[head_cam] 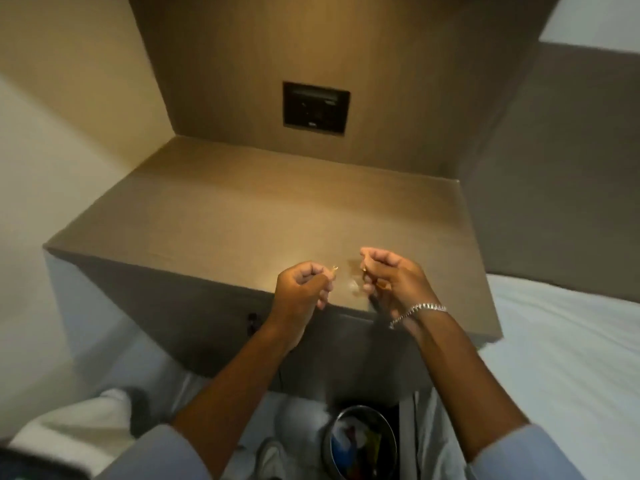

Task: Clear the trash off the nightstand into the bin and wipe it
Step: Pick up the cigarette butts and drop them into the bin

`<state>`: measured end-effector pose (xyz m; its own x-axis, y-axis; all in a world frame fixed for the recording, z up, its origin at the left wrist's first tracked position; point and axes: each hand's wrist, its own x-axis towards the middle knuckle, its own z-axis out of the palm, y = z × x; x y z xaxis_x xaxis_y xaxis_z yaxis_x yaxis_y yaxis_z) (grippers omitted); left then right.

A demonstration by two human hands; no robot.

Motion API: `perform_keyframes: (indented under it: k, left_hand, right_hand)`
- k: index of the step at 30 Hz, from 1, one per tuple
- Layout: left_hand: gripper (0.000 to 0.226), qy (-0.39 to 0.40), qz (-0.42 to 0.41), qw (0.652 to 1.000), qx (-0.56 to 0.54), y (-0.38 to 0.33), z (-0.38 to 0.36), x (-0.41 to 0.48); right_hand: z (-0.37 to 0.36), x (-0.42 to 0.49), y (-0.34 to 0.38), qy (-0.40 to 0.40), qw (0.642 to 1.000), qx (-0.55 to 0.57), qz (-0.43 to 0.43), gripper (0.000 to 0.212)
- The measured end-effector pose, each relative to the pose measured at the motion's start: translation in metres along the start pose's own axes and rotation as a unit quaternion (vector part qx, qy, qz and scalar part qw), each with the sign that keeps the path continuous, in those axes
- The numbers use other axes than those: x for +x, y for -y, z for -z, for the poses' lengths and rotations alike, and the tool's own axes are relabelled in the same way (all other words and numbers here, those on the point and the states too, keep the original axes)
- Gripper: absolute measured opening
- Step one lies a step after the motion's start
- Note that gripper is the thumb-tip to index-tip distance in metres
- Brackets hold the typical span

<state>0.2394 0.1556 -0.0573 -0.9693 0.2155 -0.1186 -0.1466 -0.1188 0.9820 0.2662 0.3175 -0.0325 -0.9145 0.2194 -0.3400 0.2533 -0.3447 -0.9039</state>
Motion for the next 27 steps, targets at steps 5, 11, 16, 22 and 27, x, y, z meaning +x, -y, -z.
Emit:
perform_keyframes:
  k: [5, 11, 16, 22, 27]
  left_hand:
    - [0.017, -0.031, 0.114, 0.991, 0.061, 0.096, -0.034, -0.079]
    - [0.017, -0.042, 0.332, 0.918, 0.215, 0.218, -0.076, -0.116]
    - [0.027, 0.019, 0.326, 0.897, 0.299, 0.269, -0.078, -0.119]
    - [0.022, -0.053, 0.259, 0.923, 0.280, 0.228, 0.004, -0.145]
    - [0.013, -0.197, 0.169, 0.933, 0.250, 0.142, 0.102, -0.215]
  right_hand:
    - [0.081, -0.076, -0.106, -0.093, 0.991, -0.047, -0.087, 0.018]
    - [0.138, -0.085, -0.231, -0.204, 0.941, -0.178, -0.201, 0.018]
    - [0.168, -0.069, -0.290, -0.221, 0.903, -0.290, -0.229, 0.029]
    - [0.159, -0.099, -0.285, -0.180, 0.918, -0.305, -0.175, 0.021]
    - [0.024, -0.120, -0.279, 0.005, 0.935, -0.346, -0.082, 0.025]
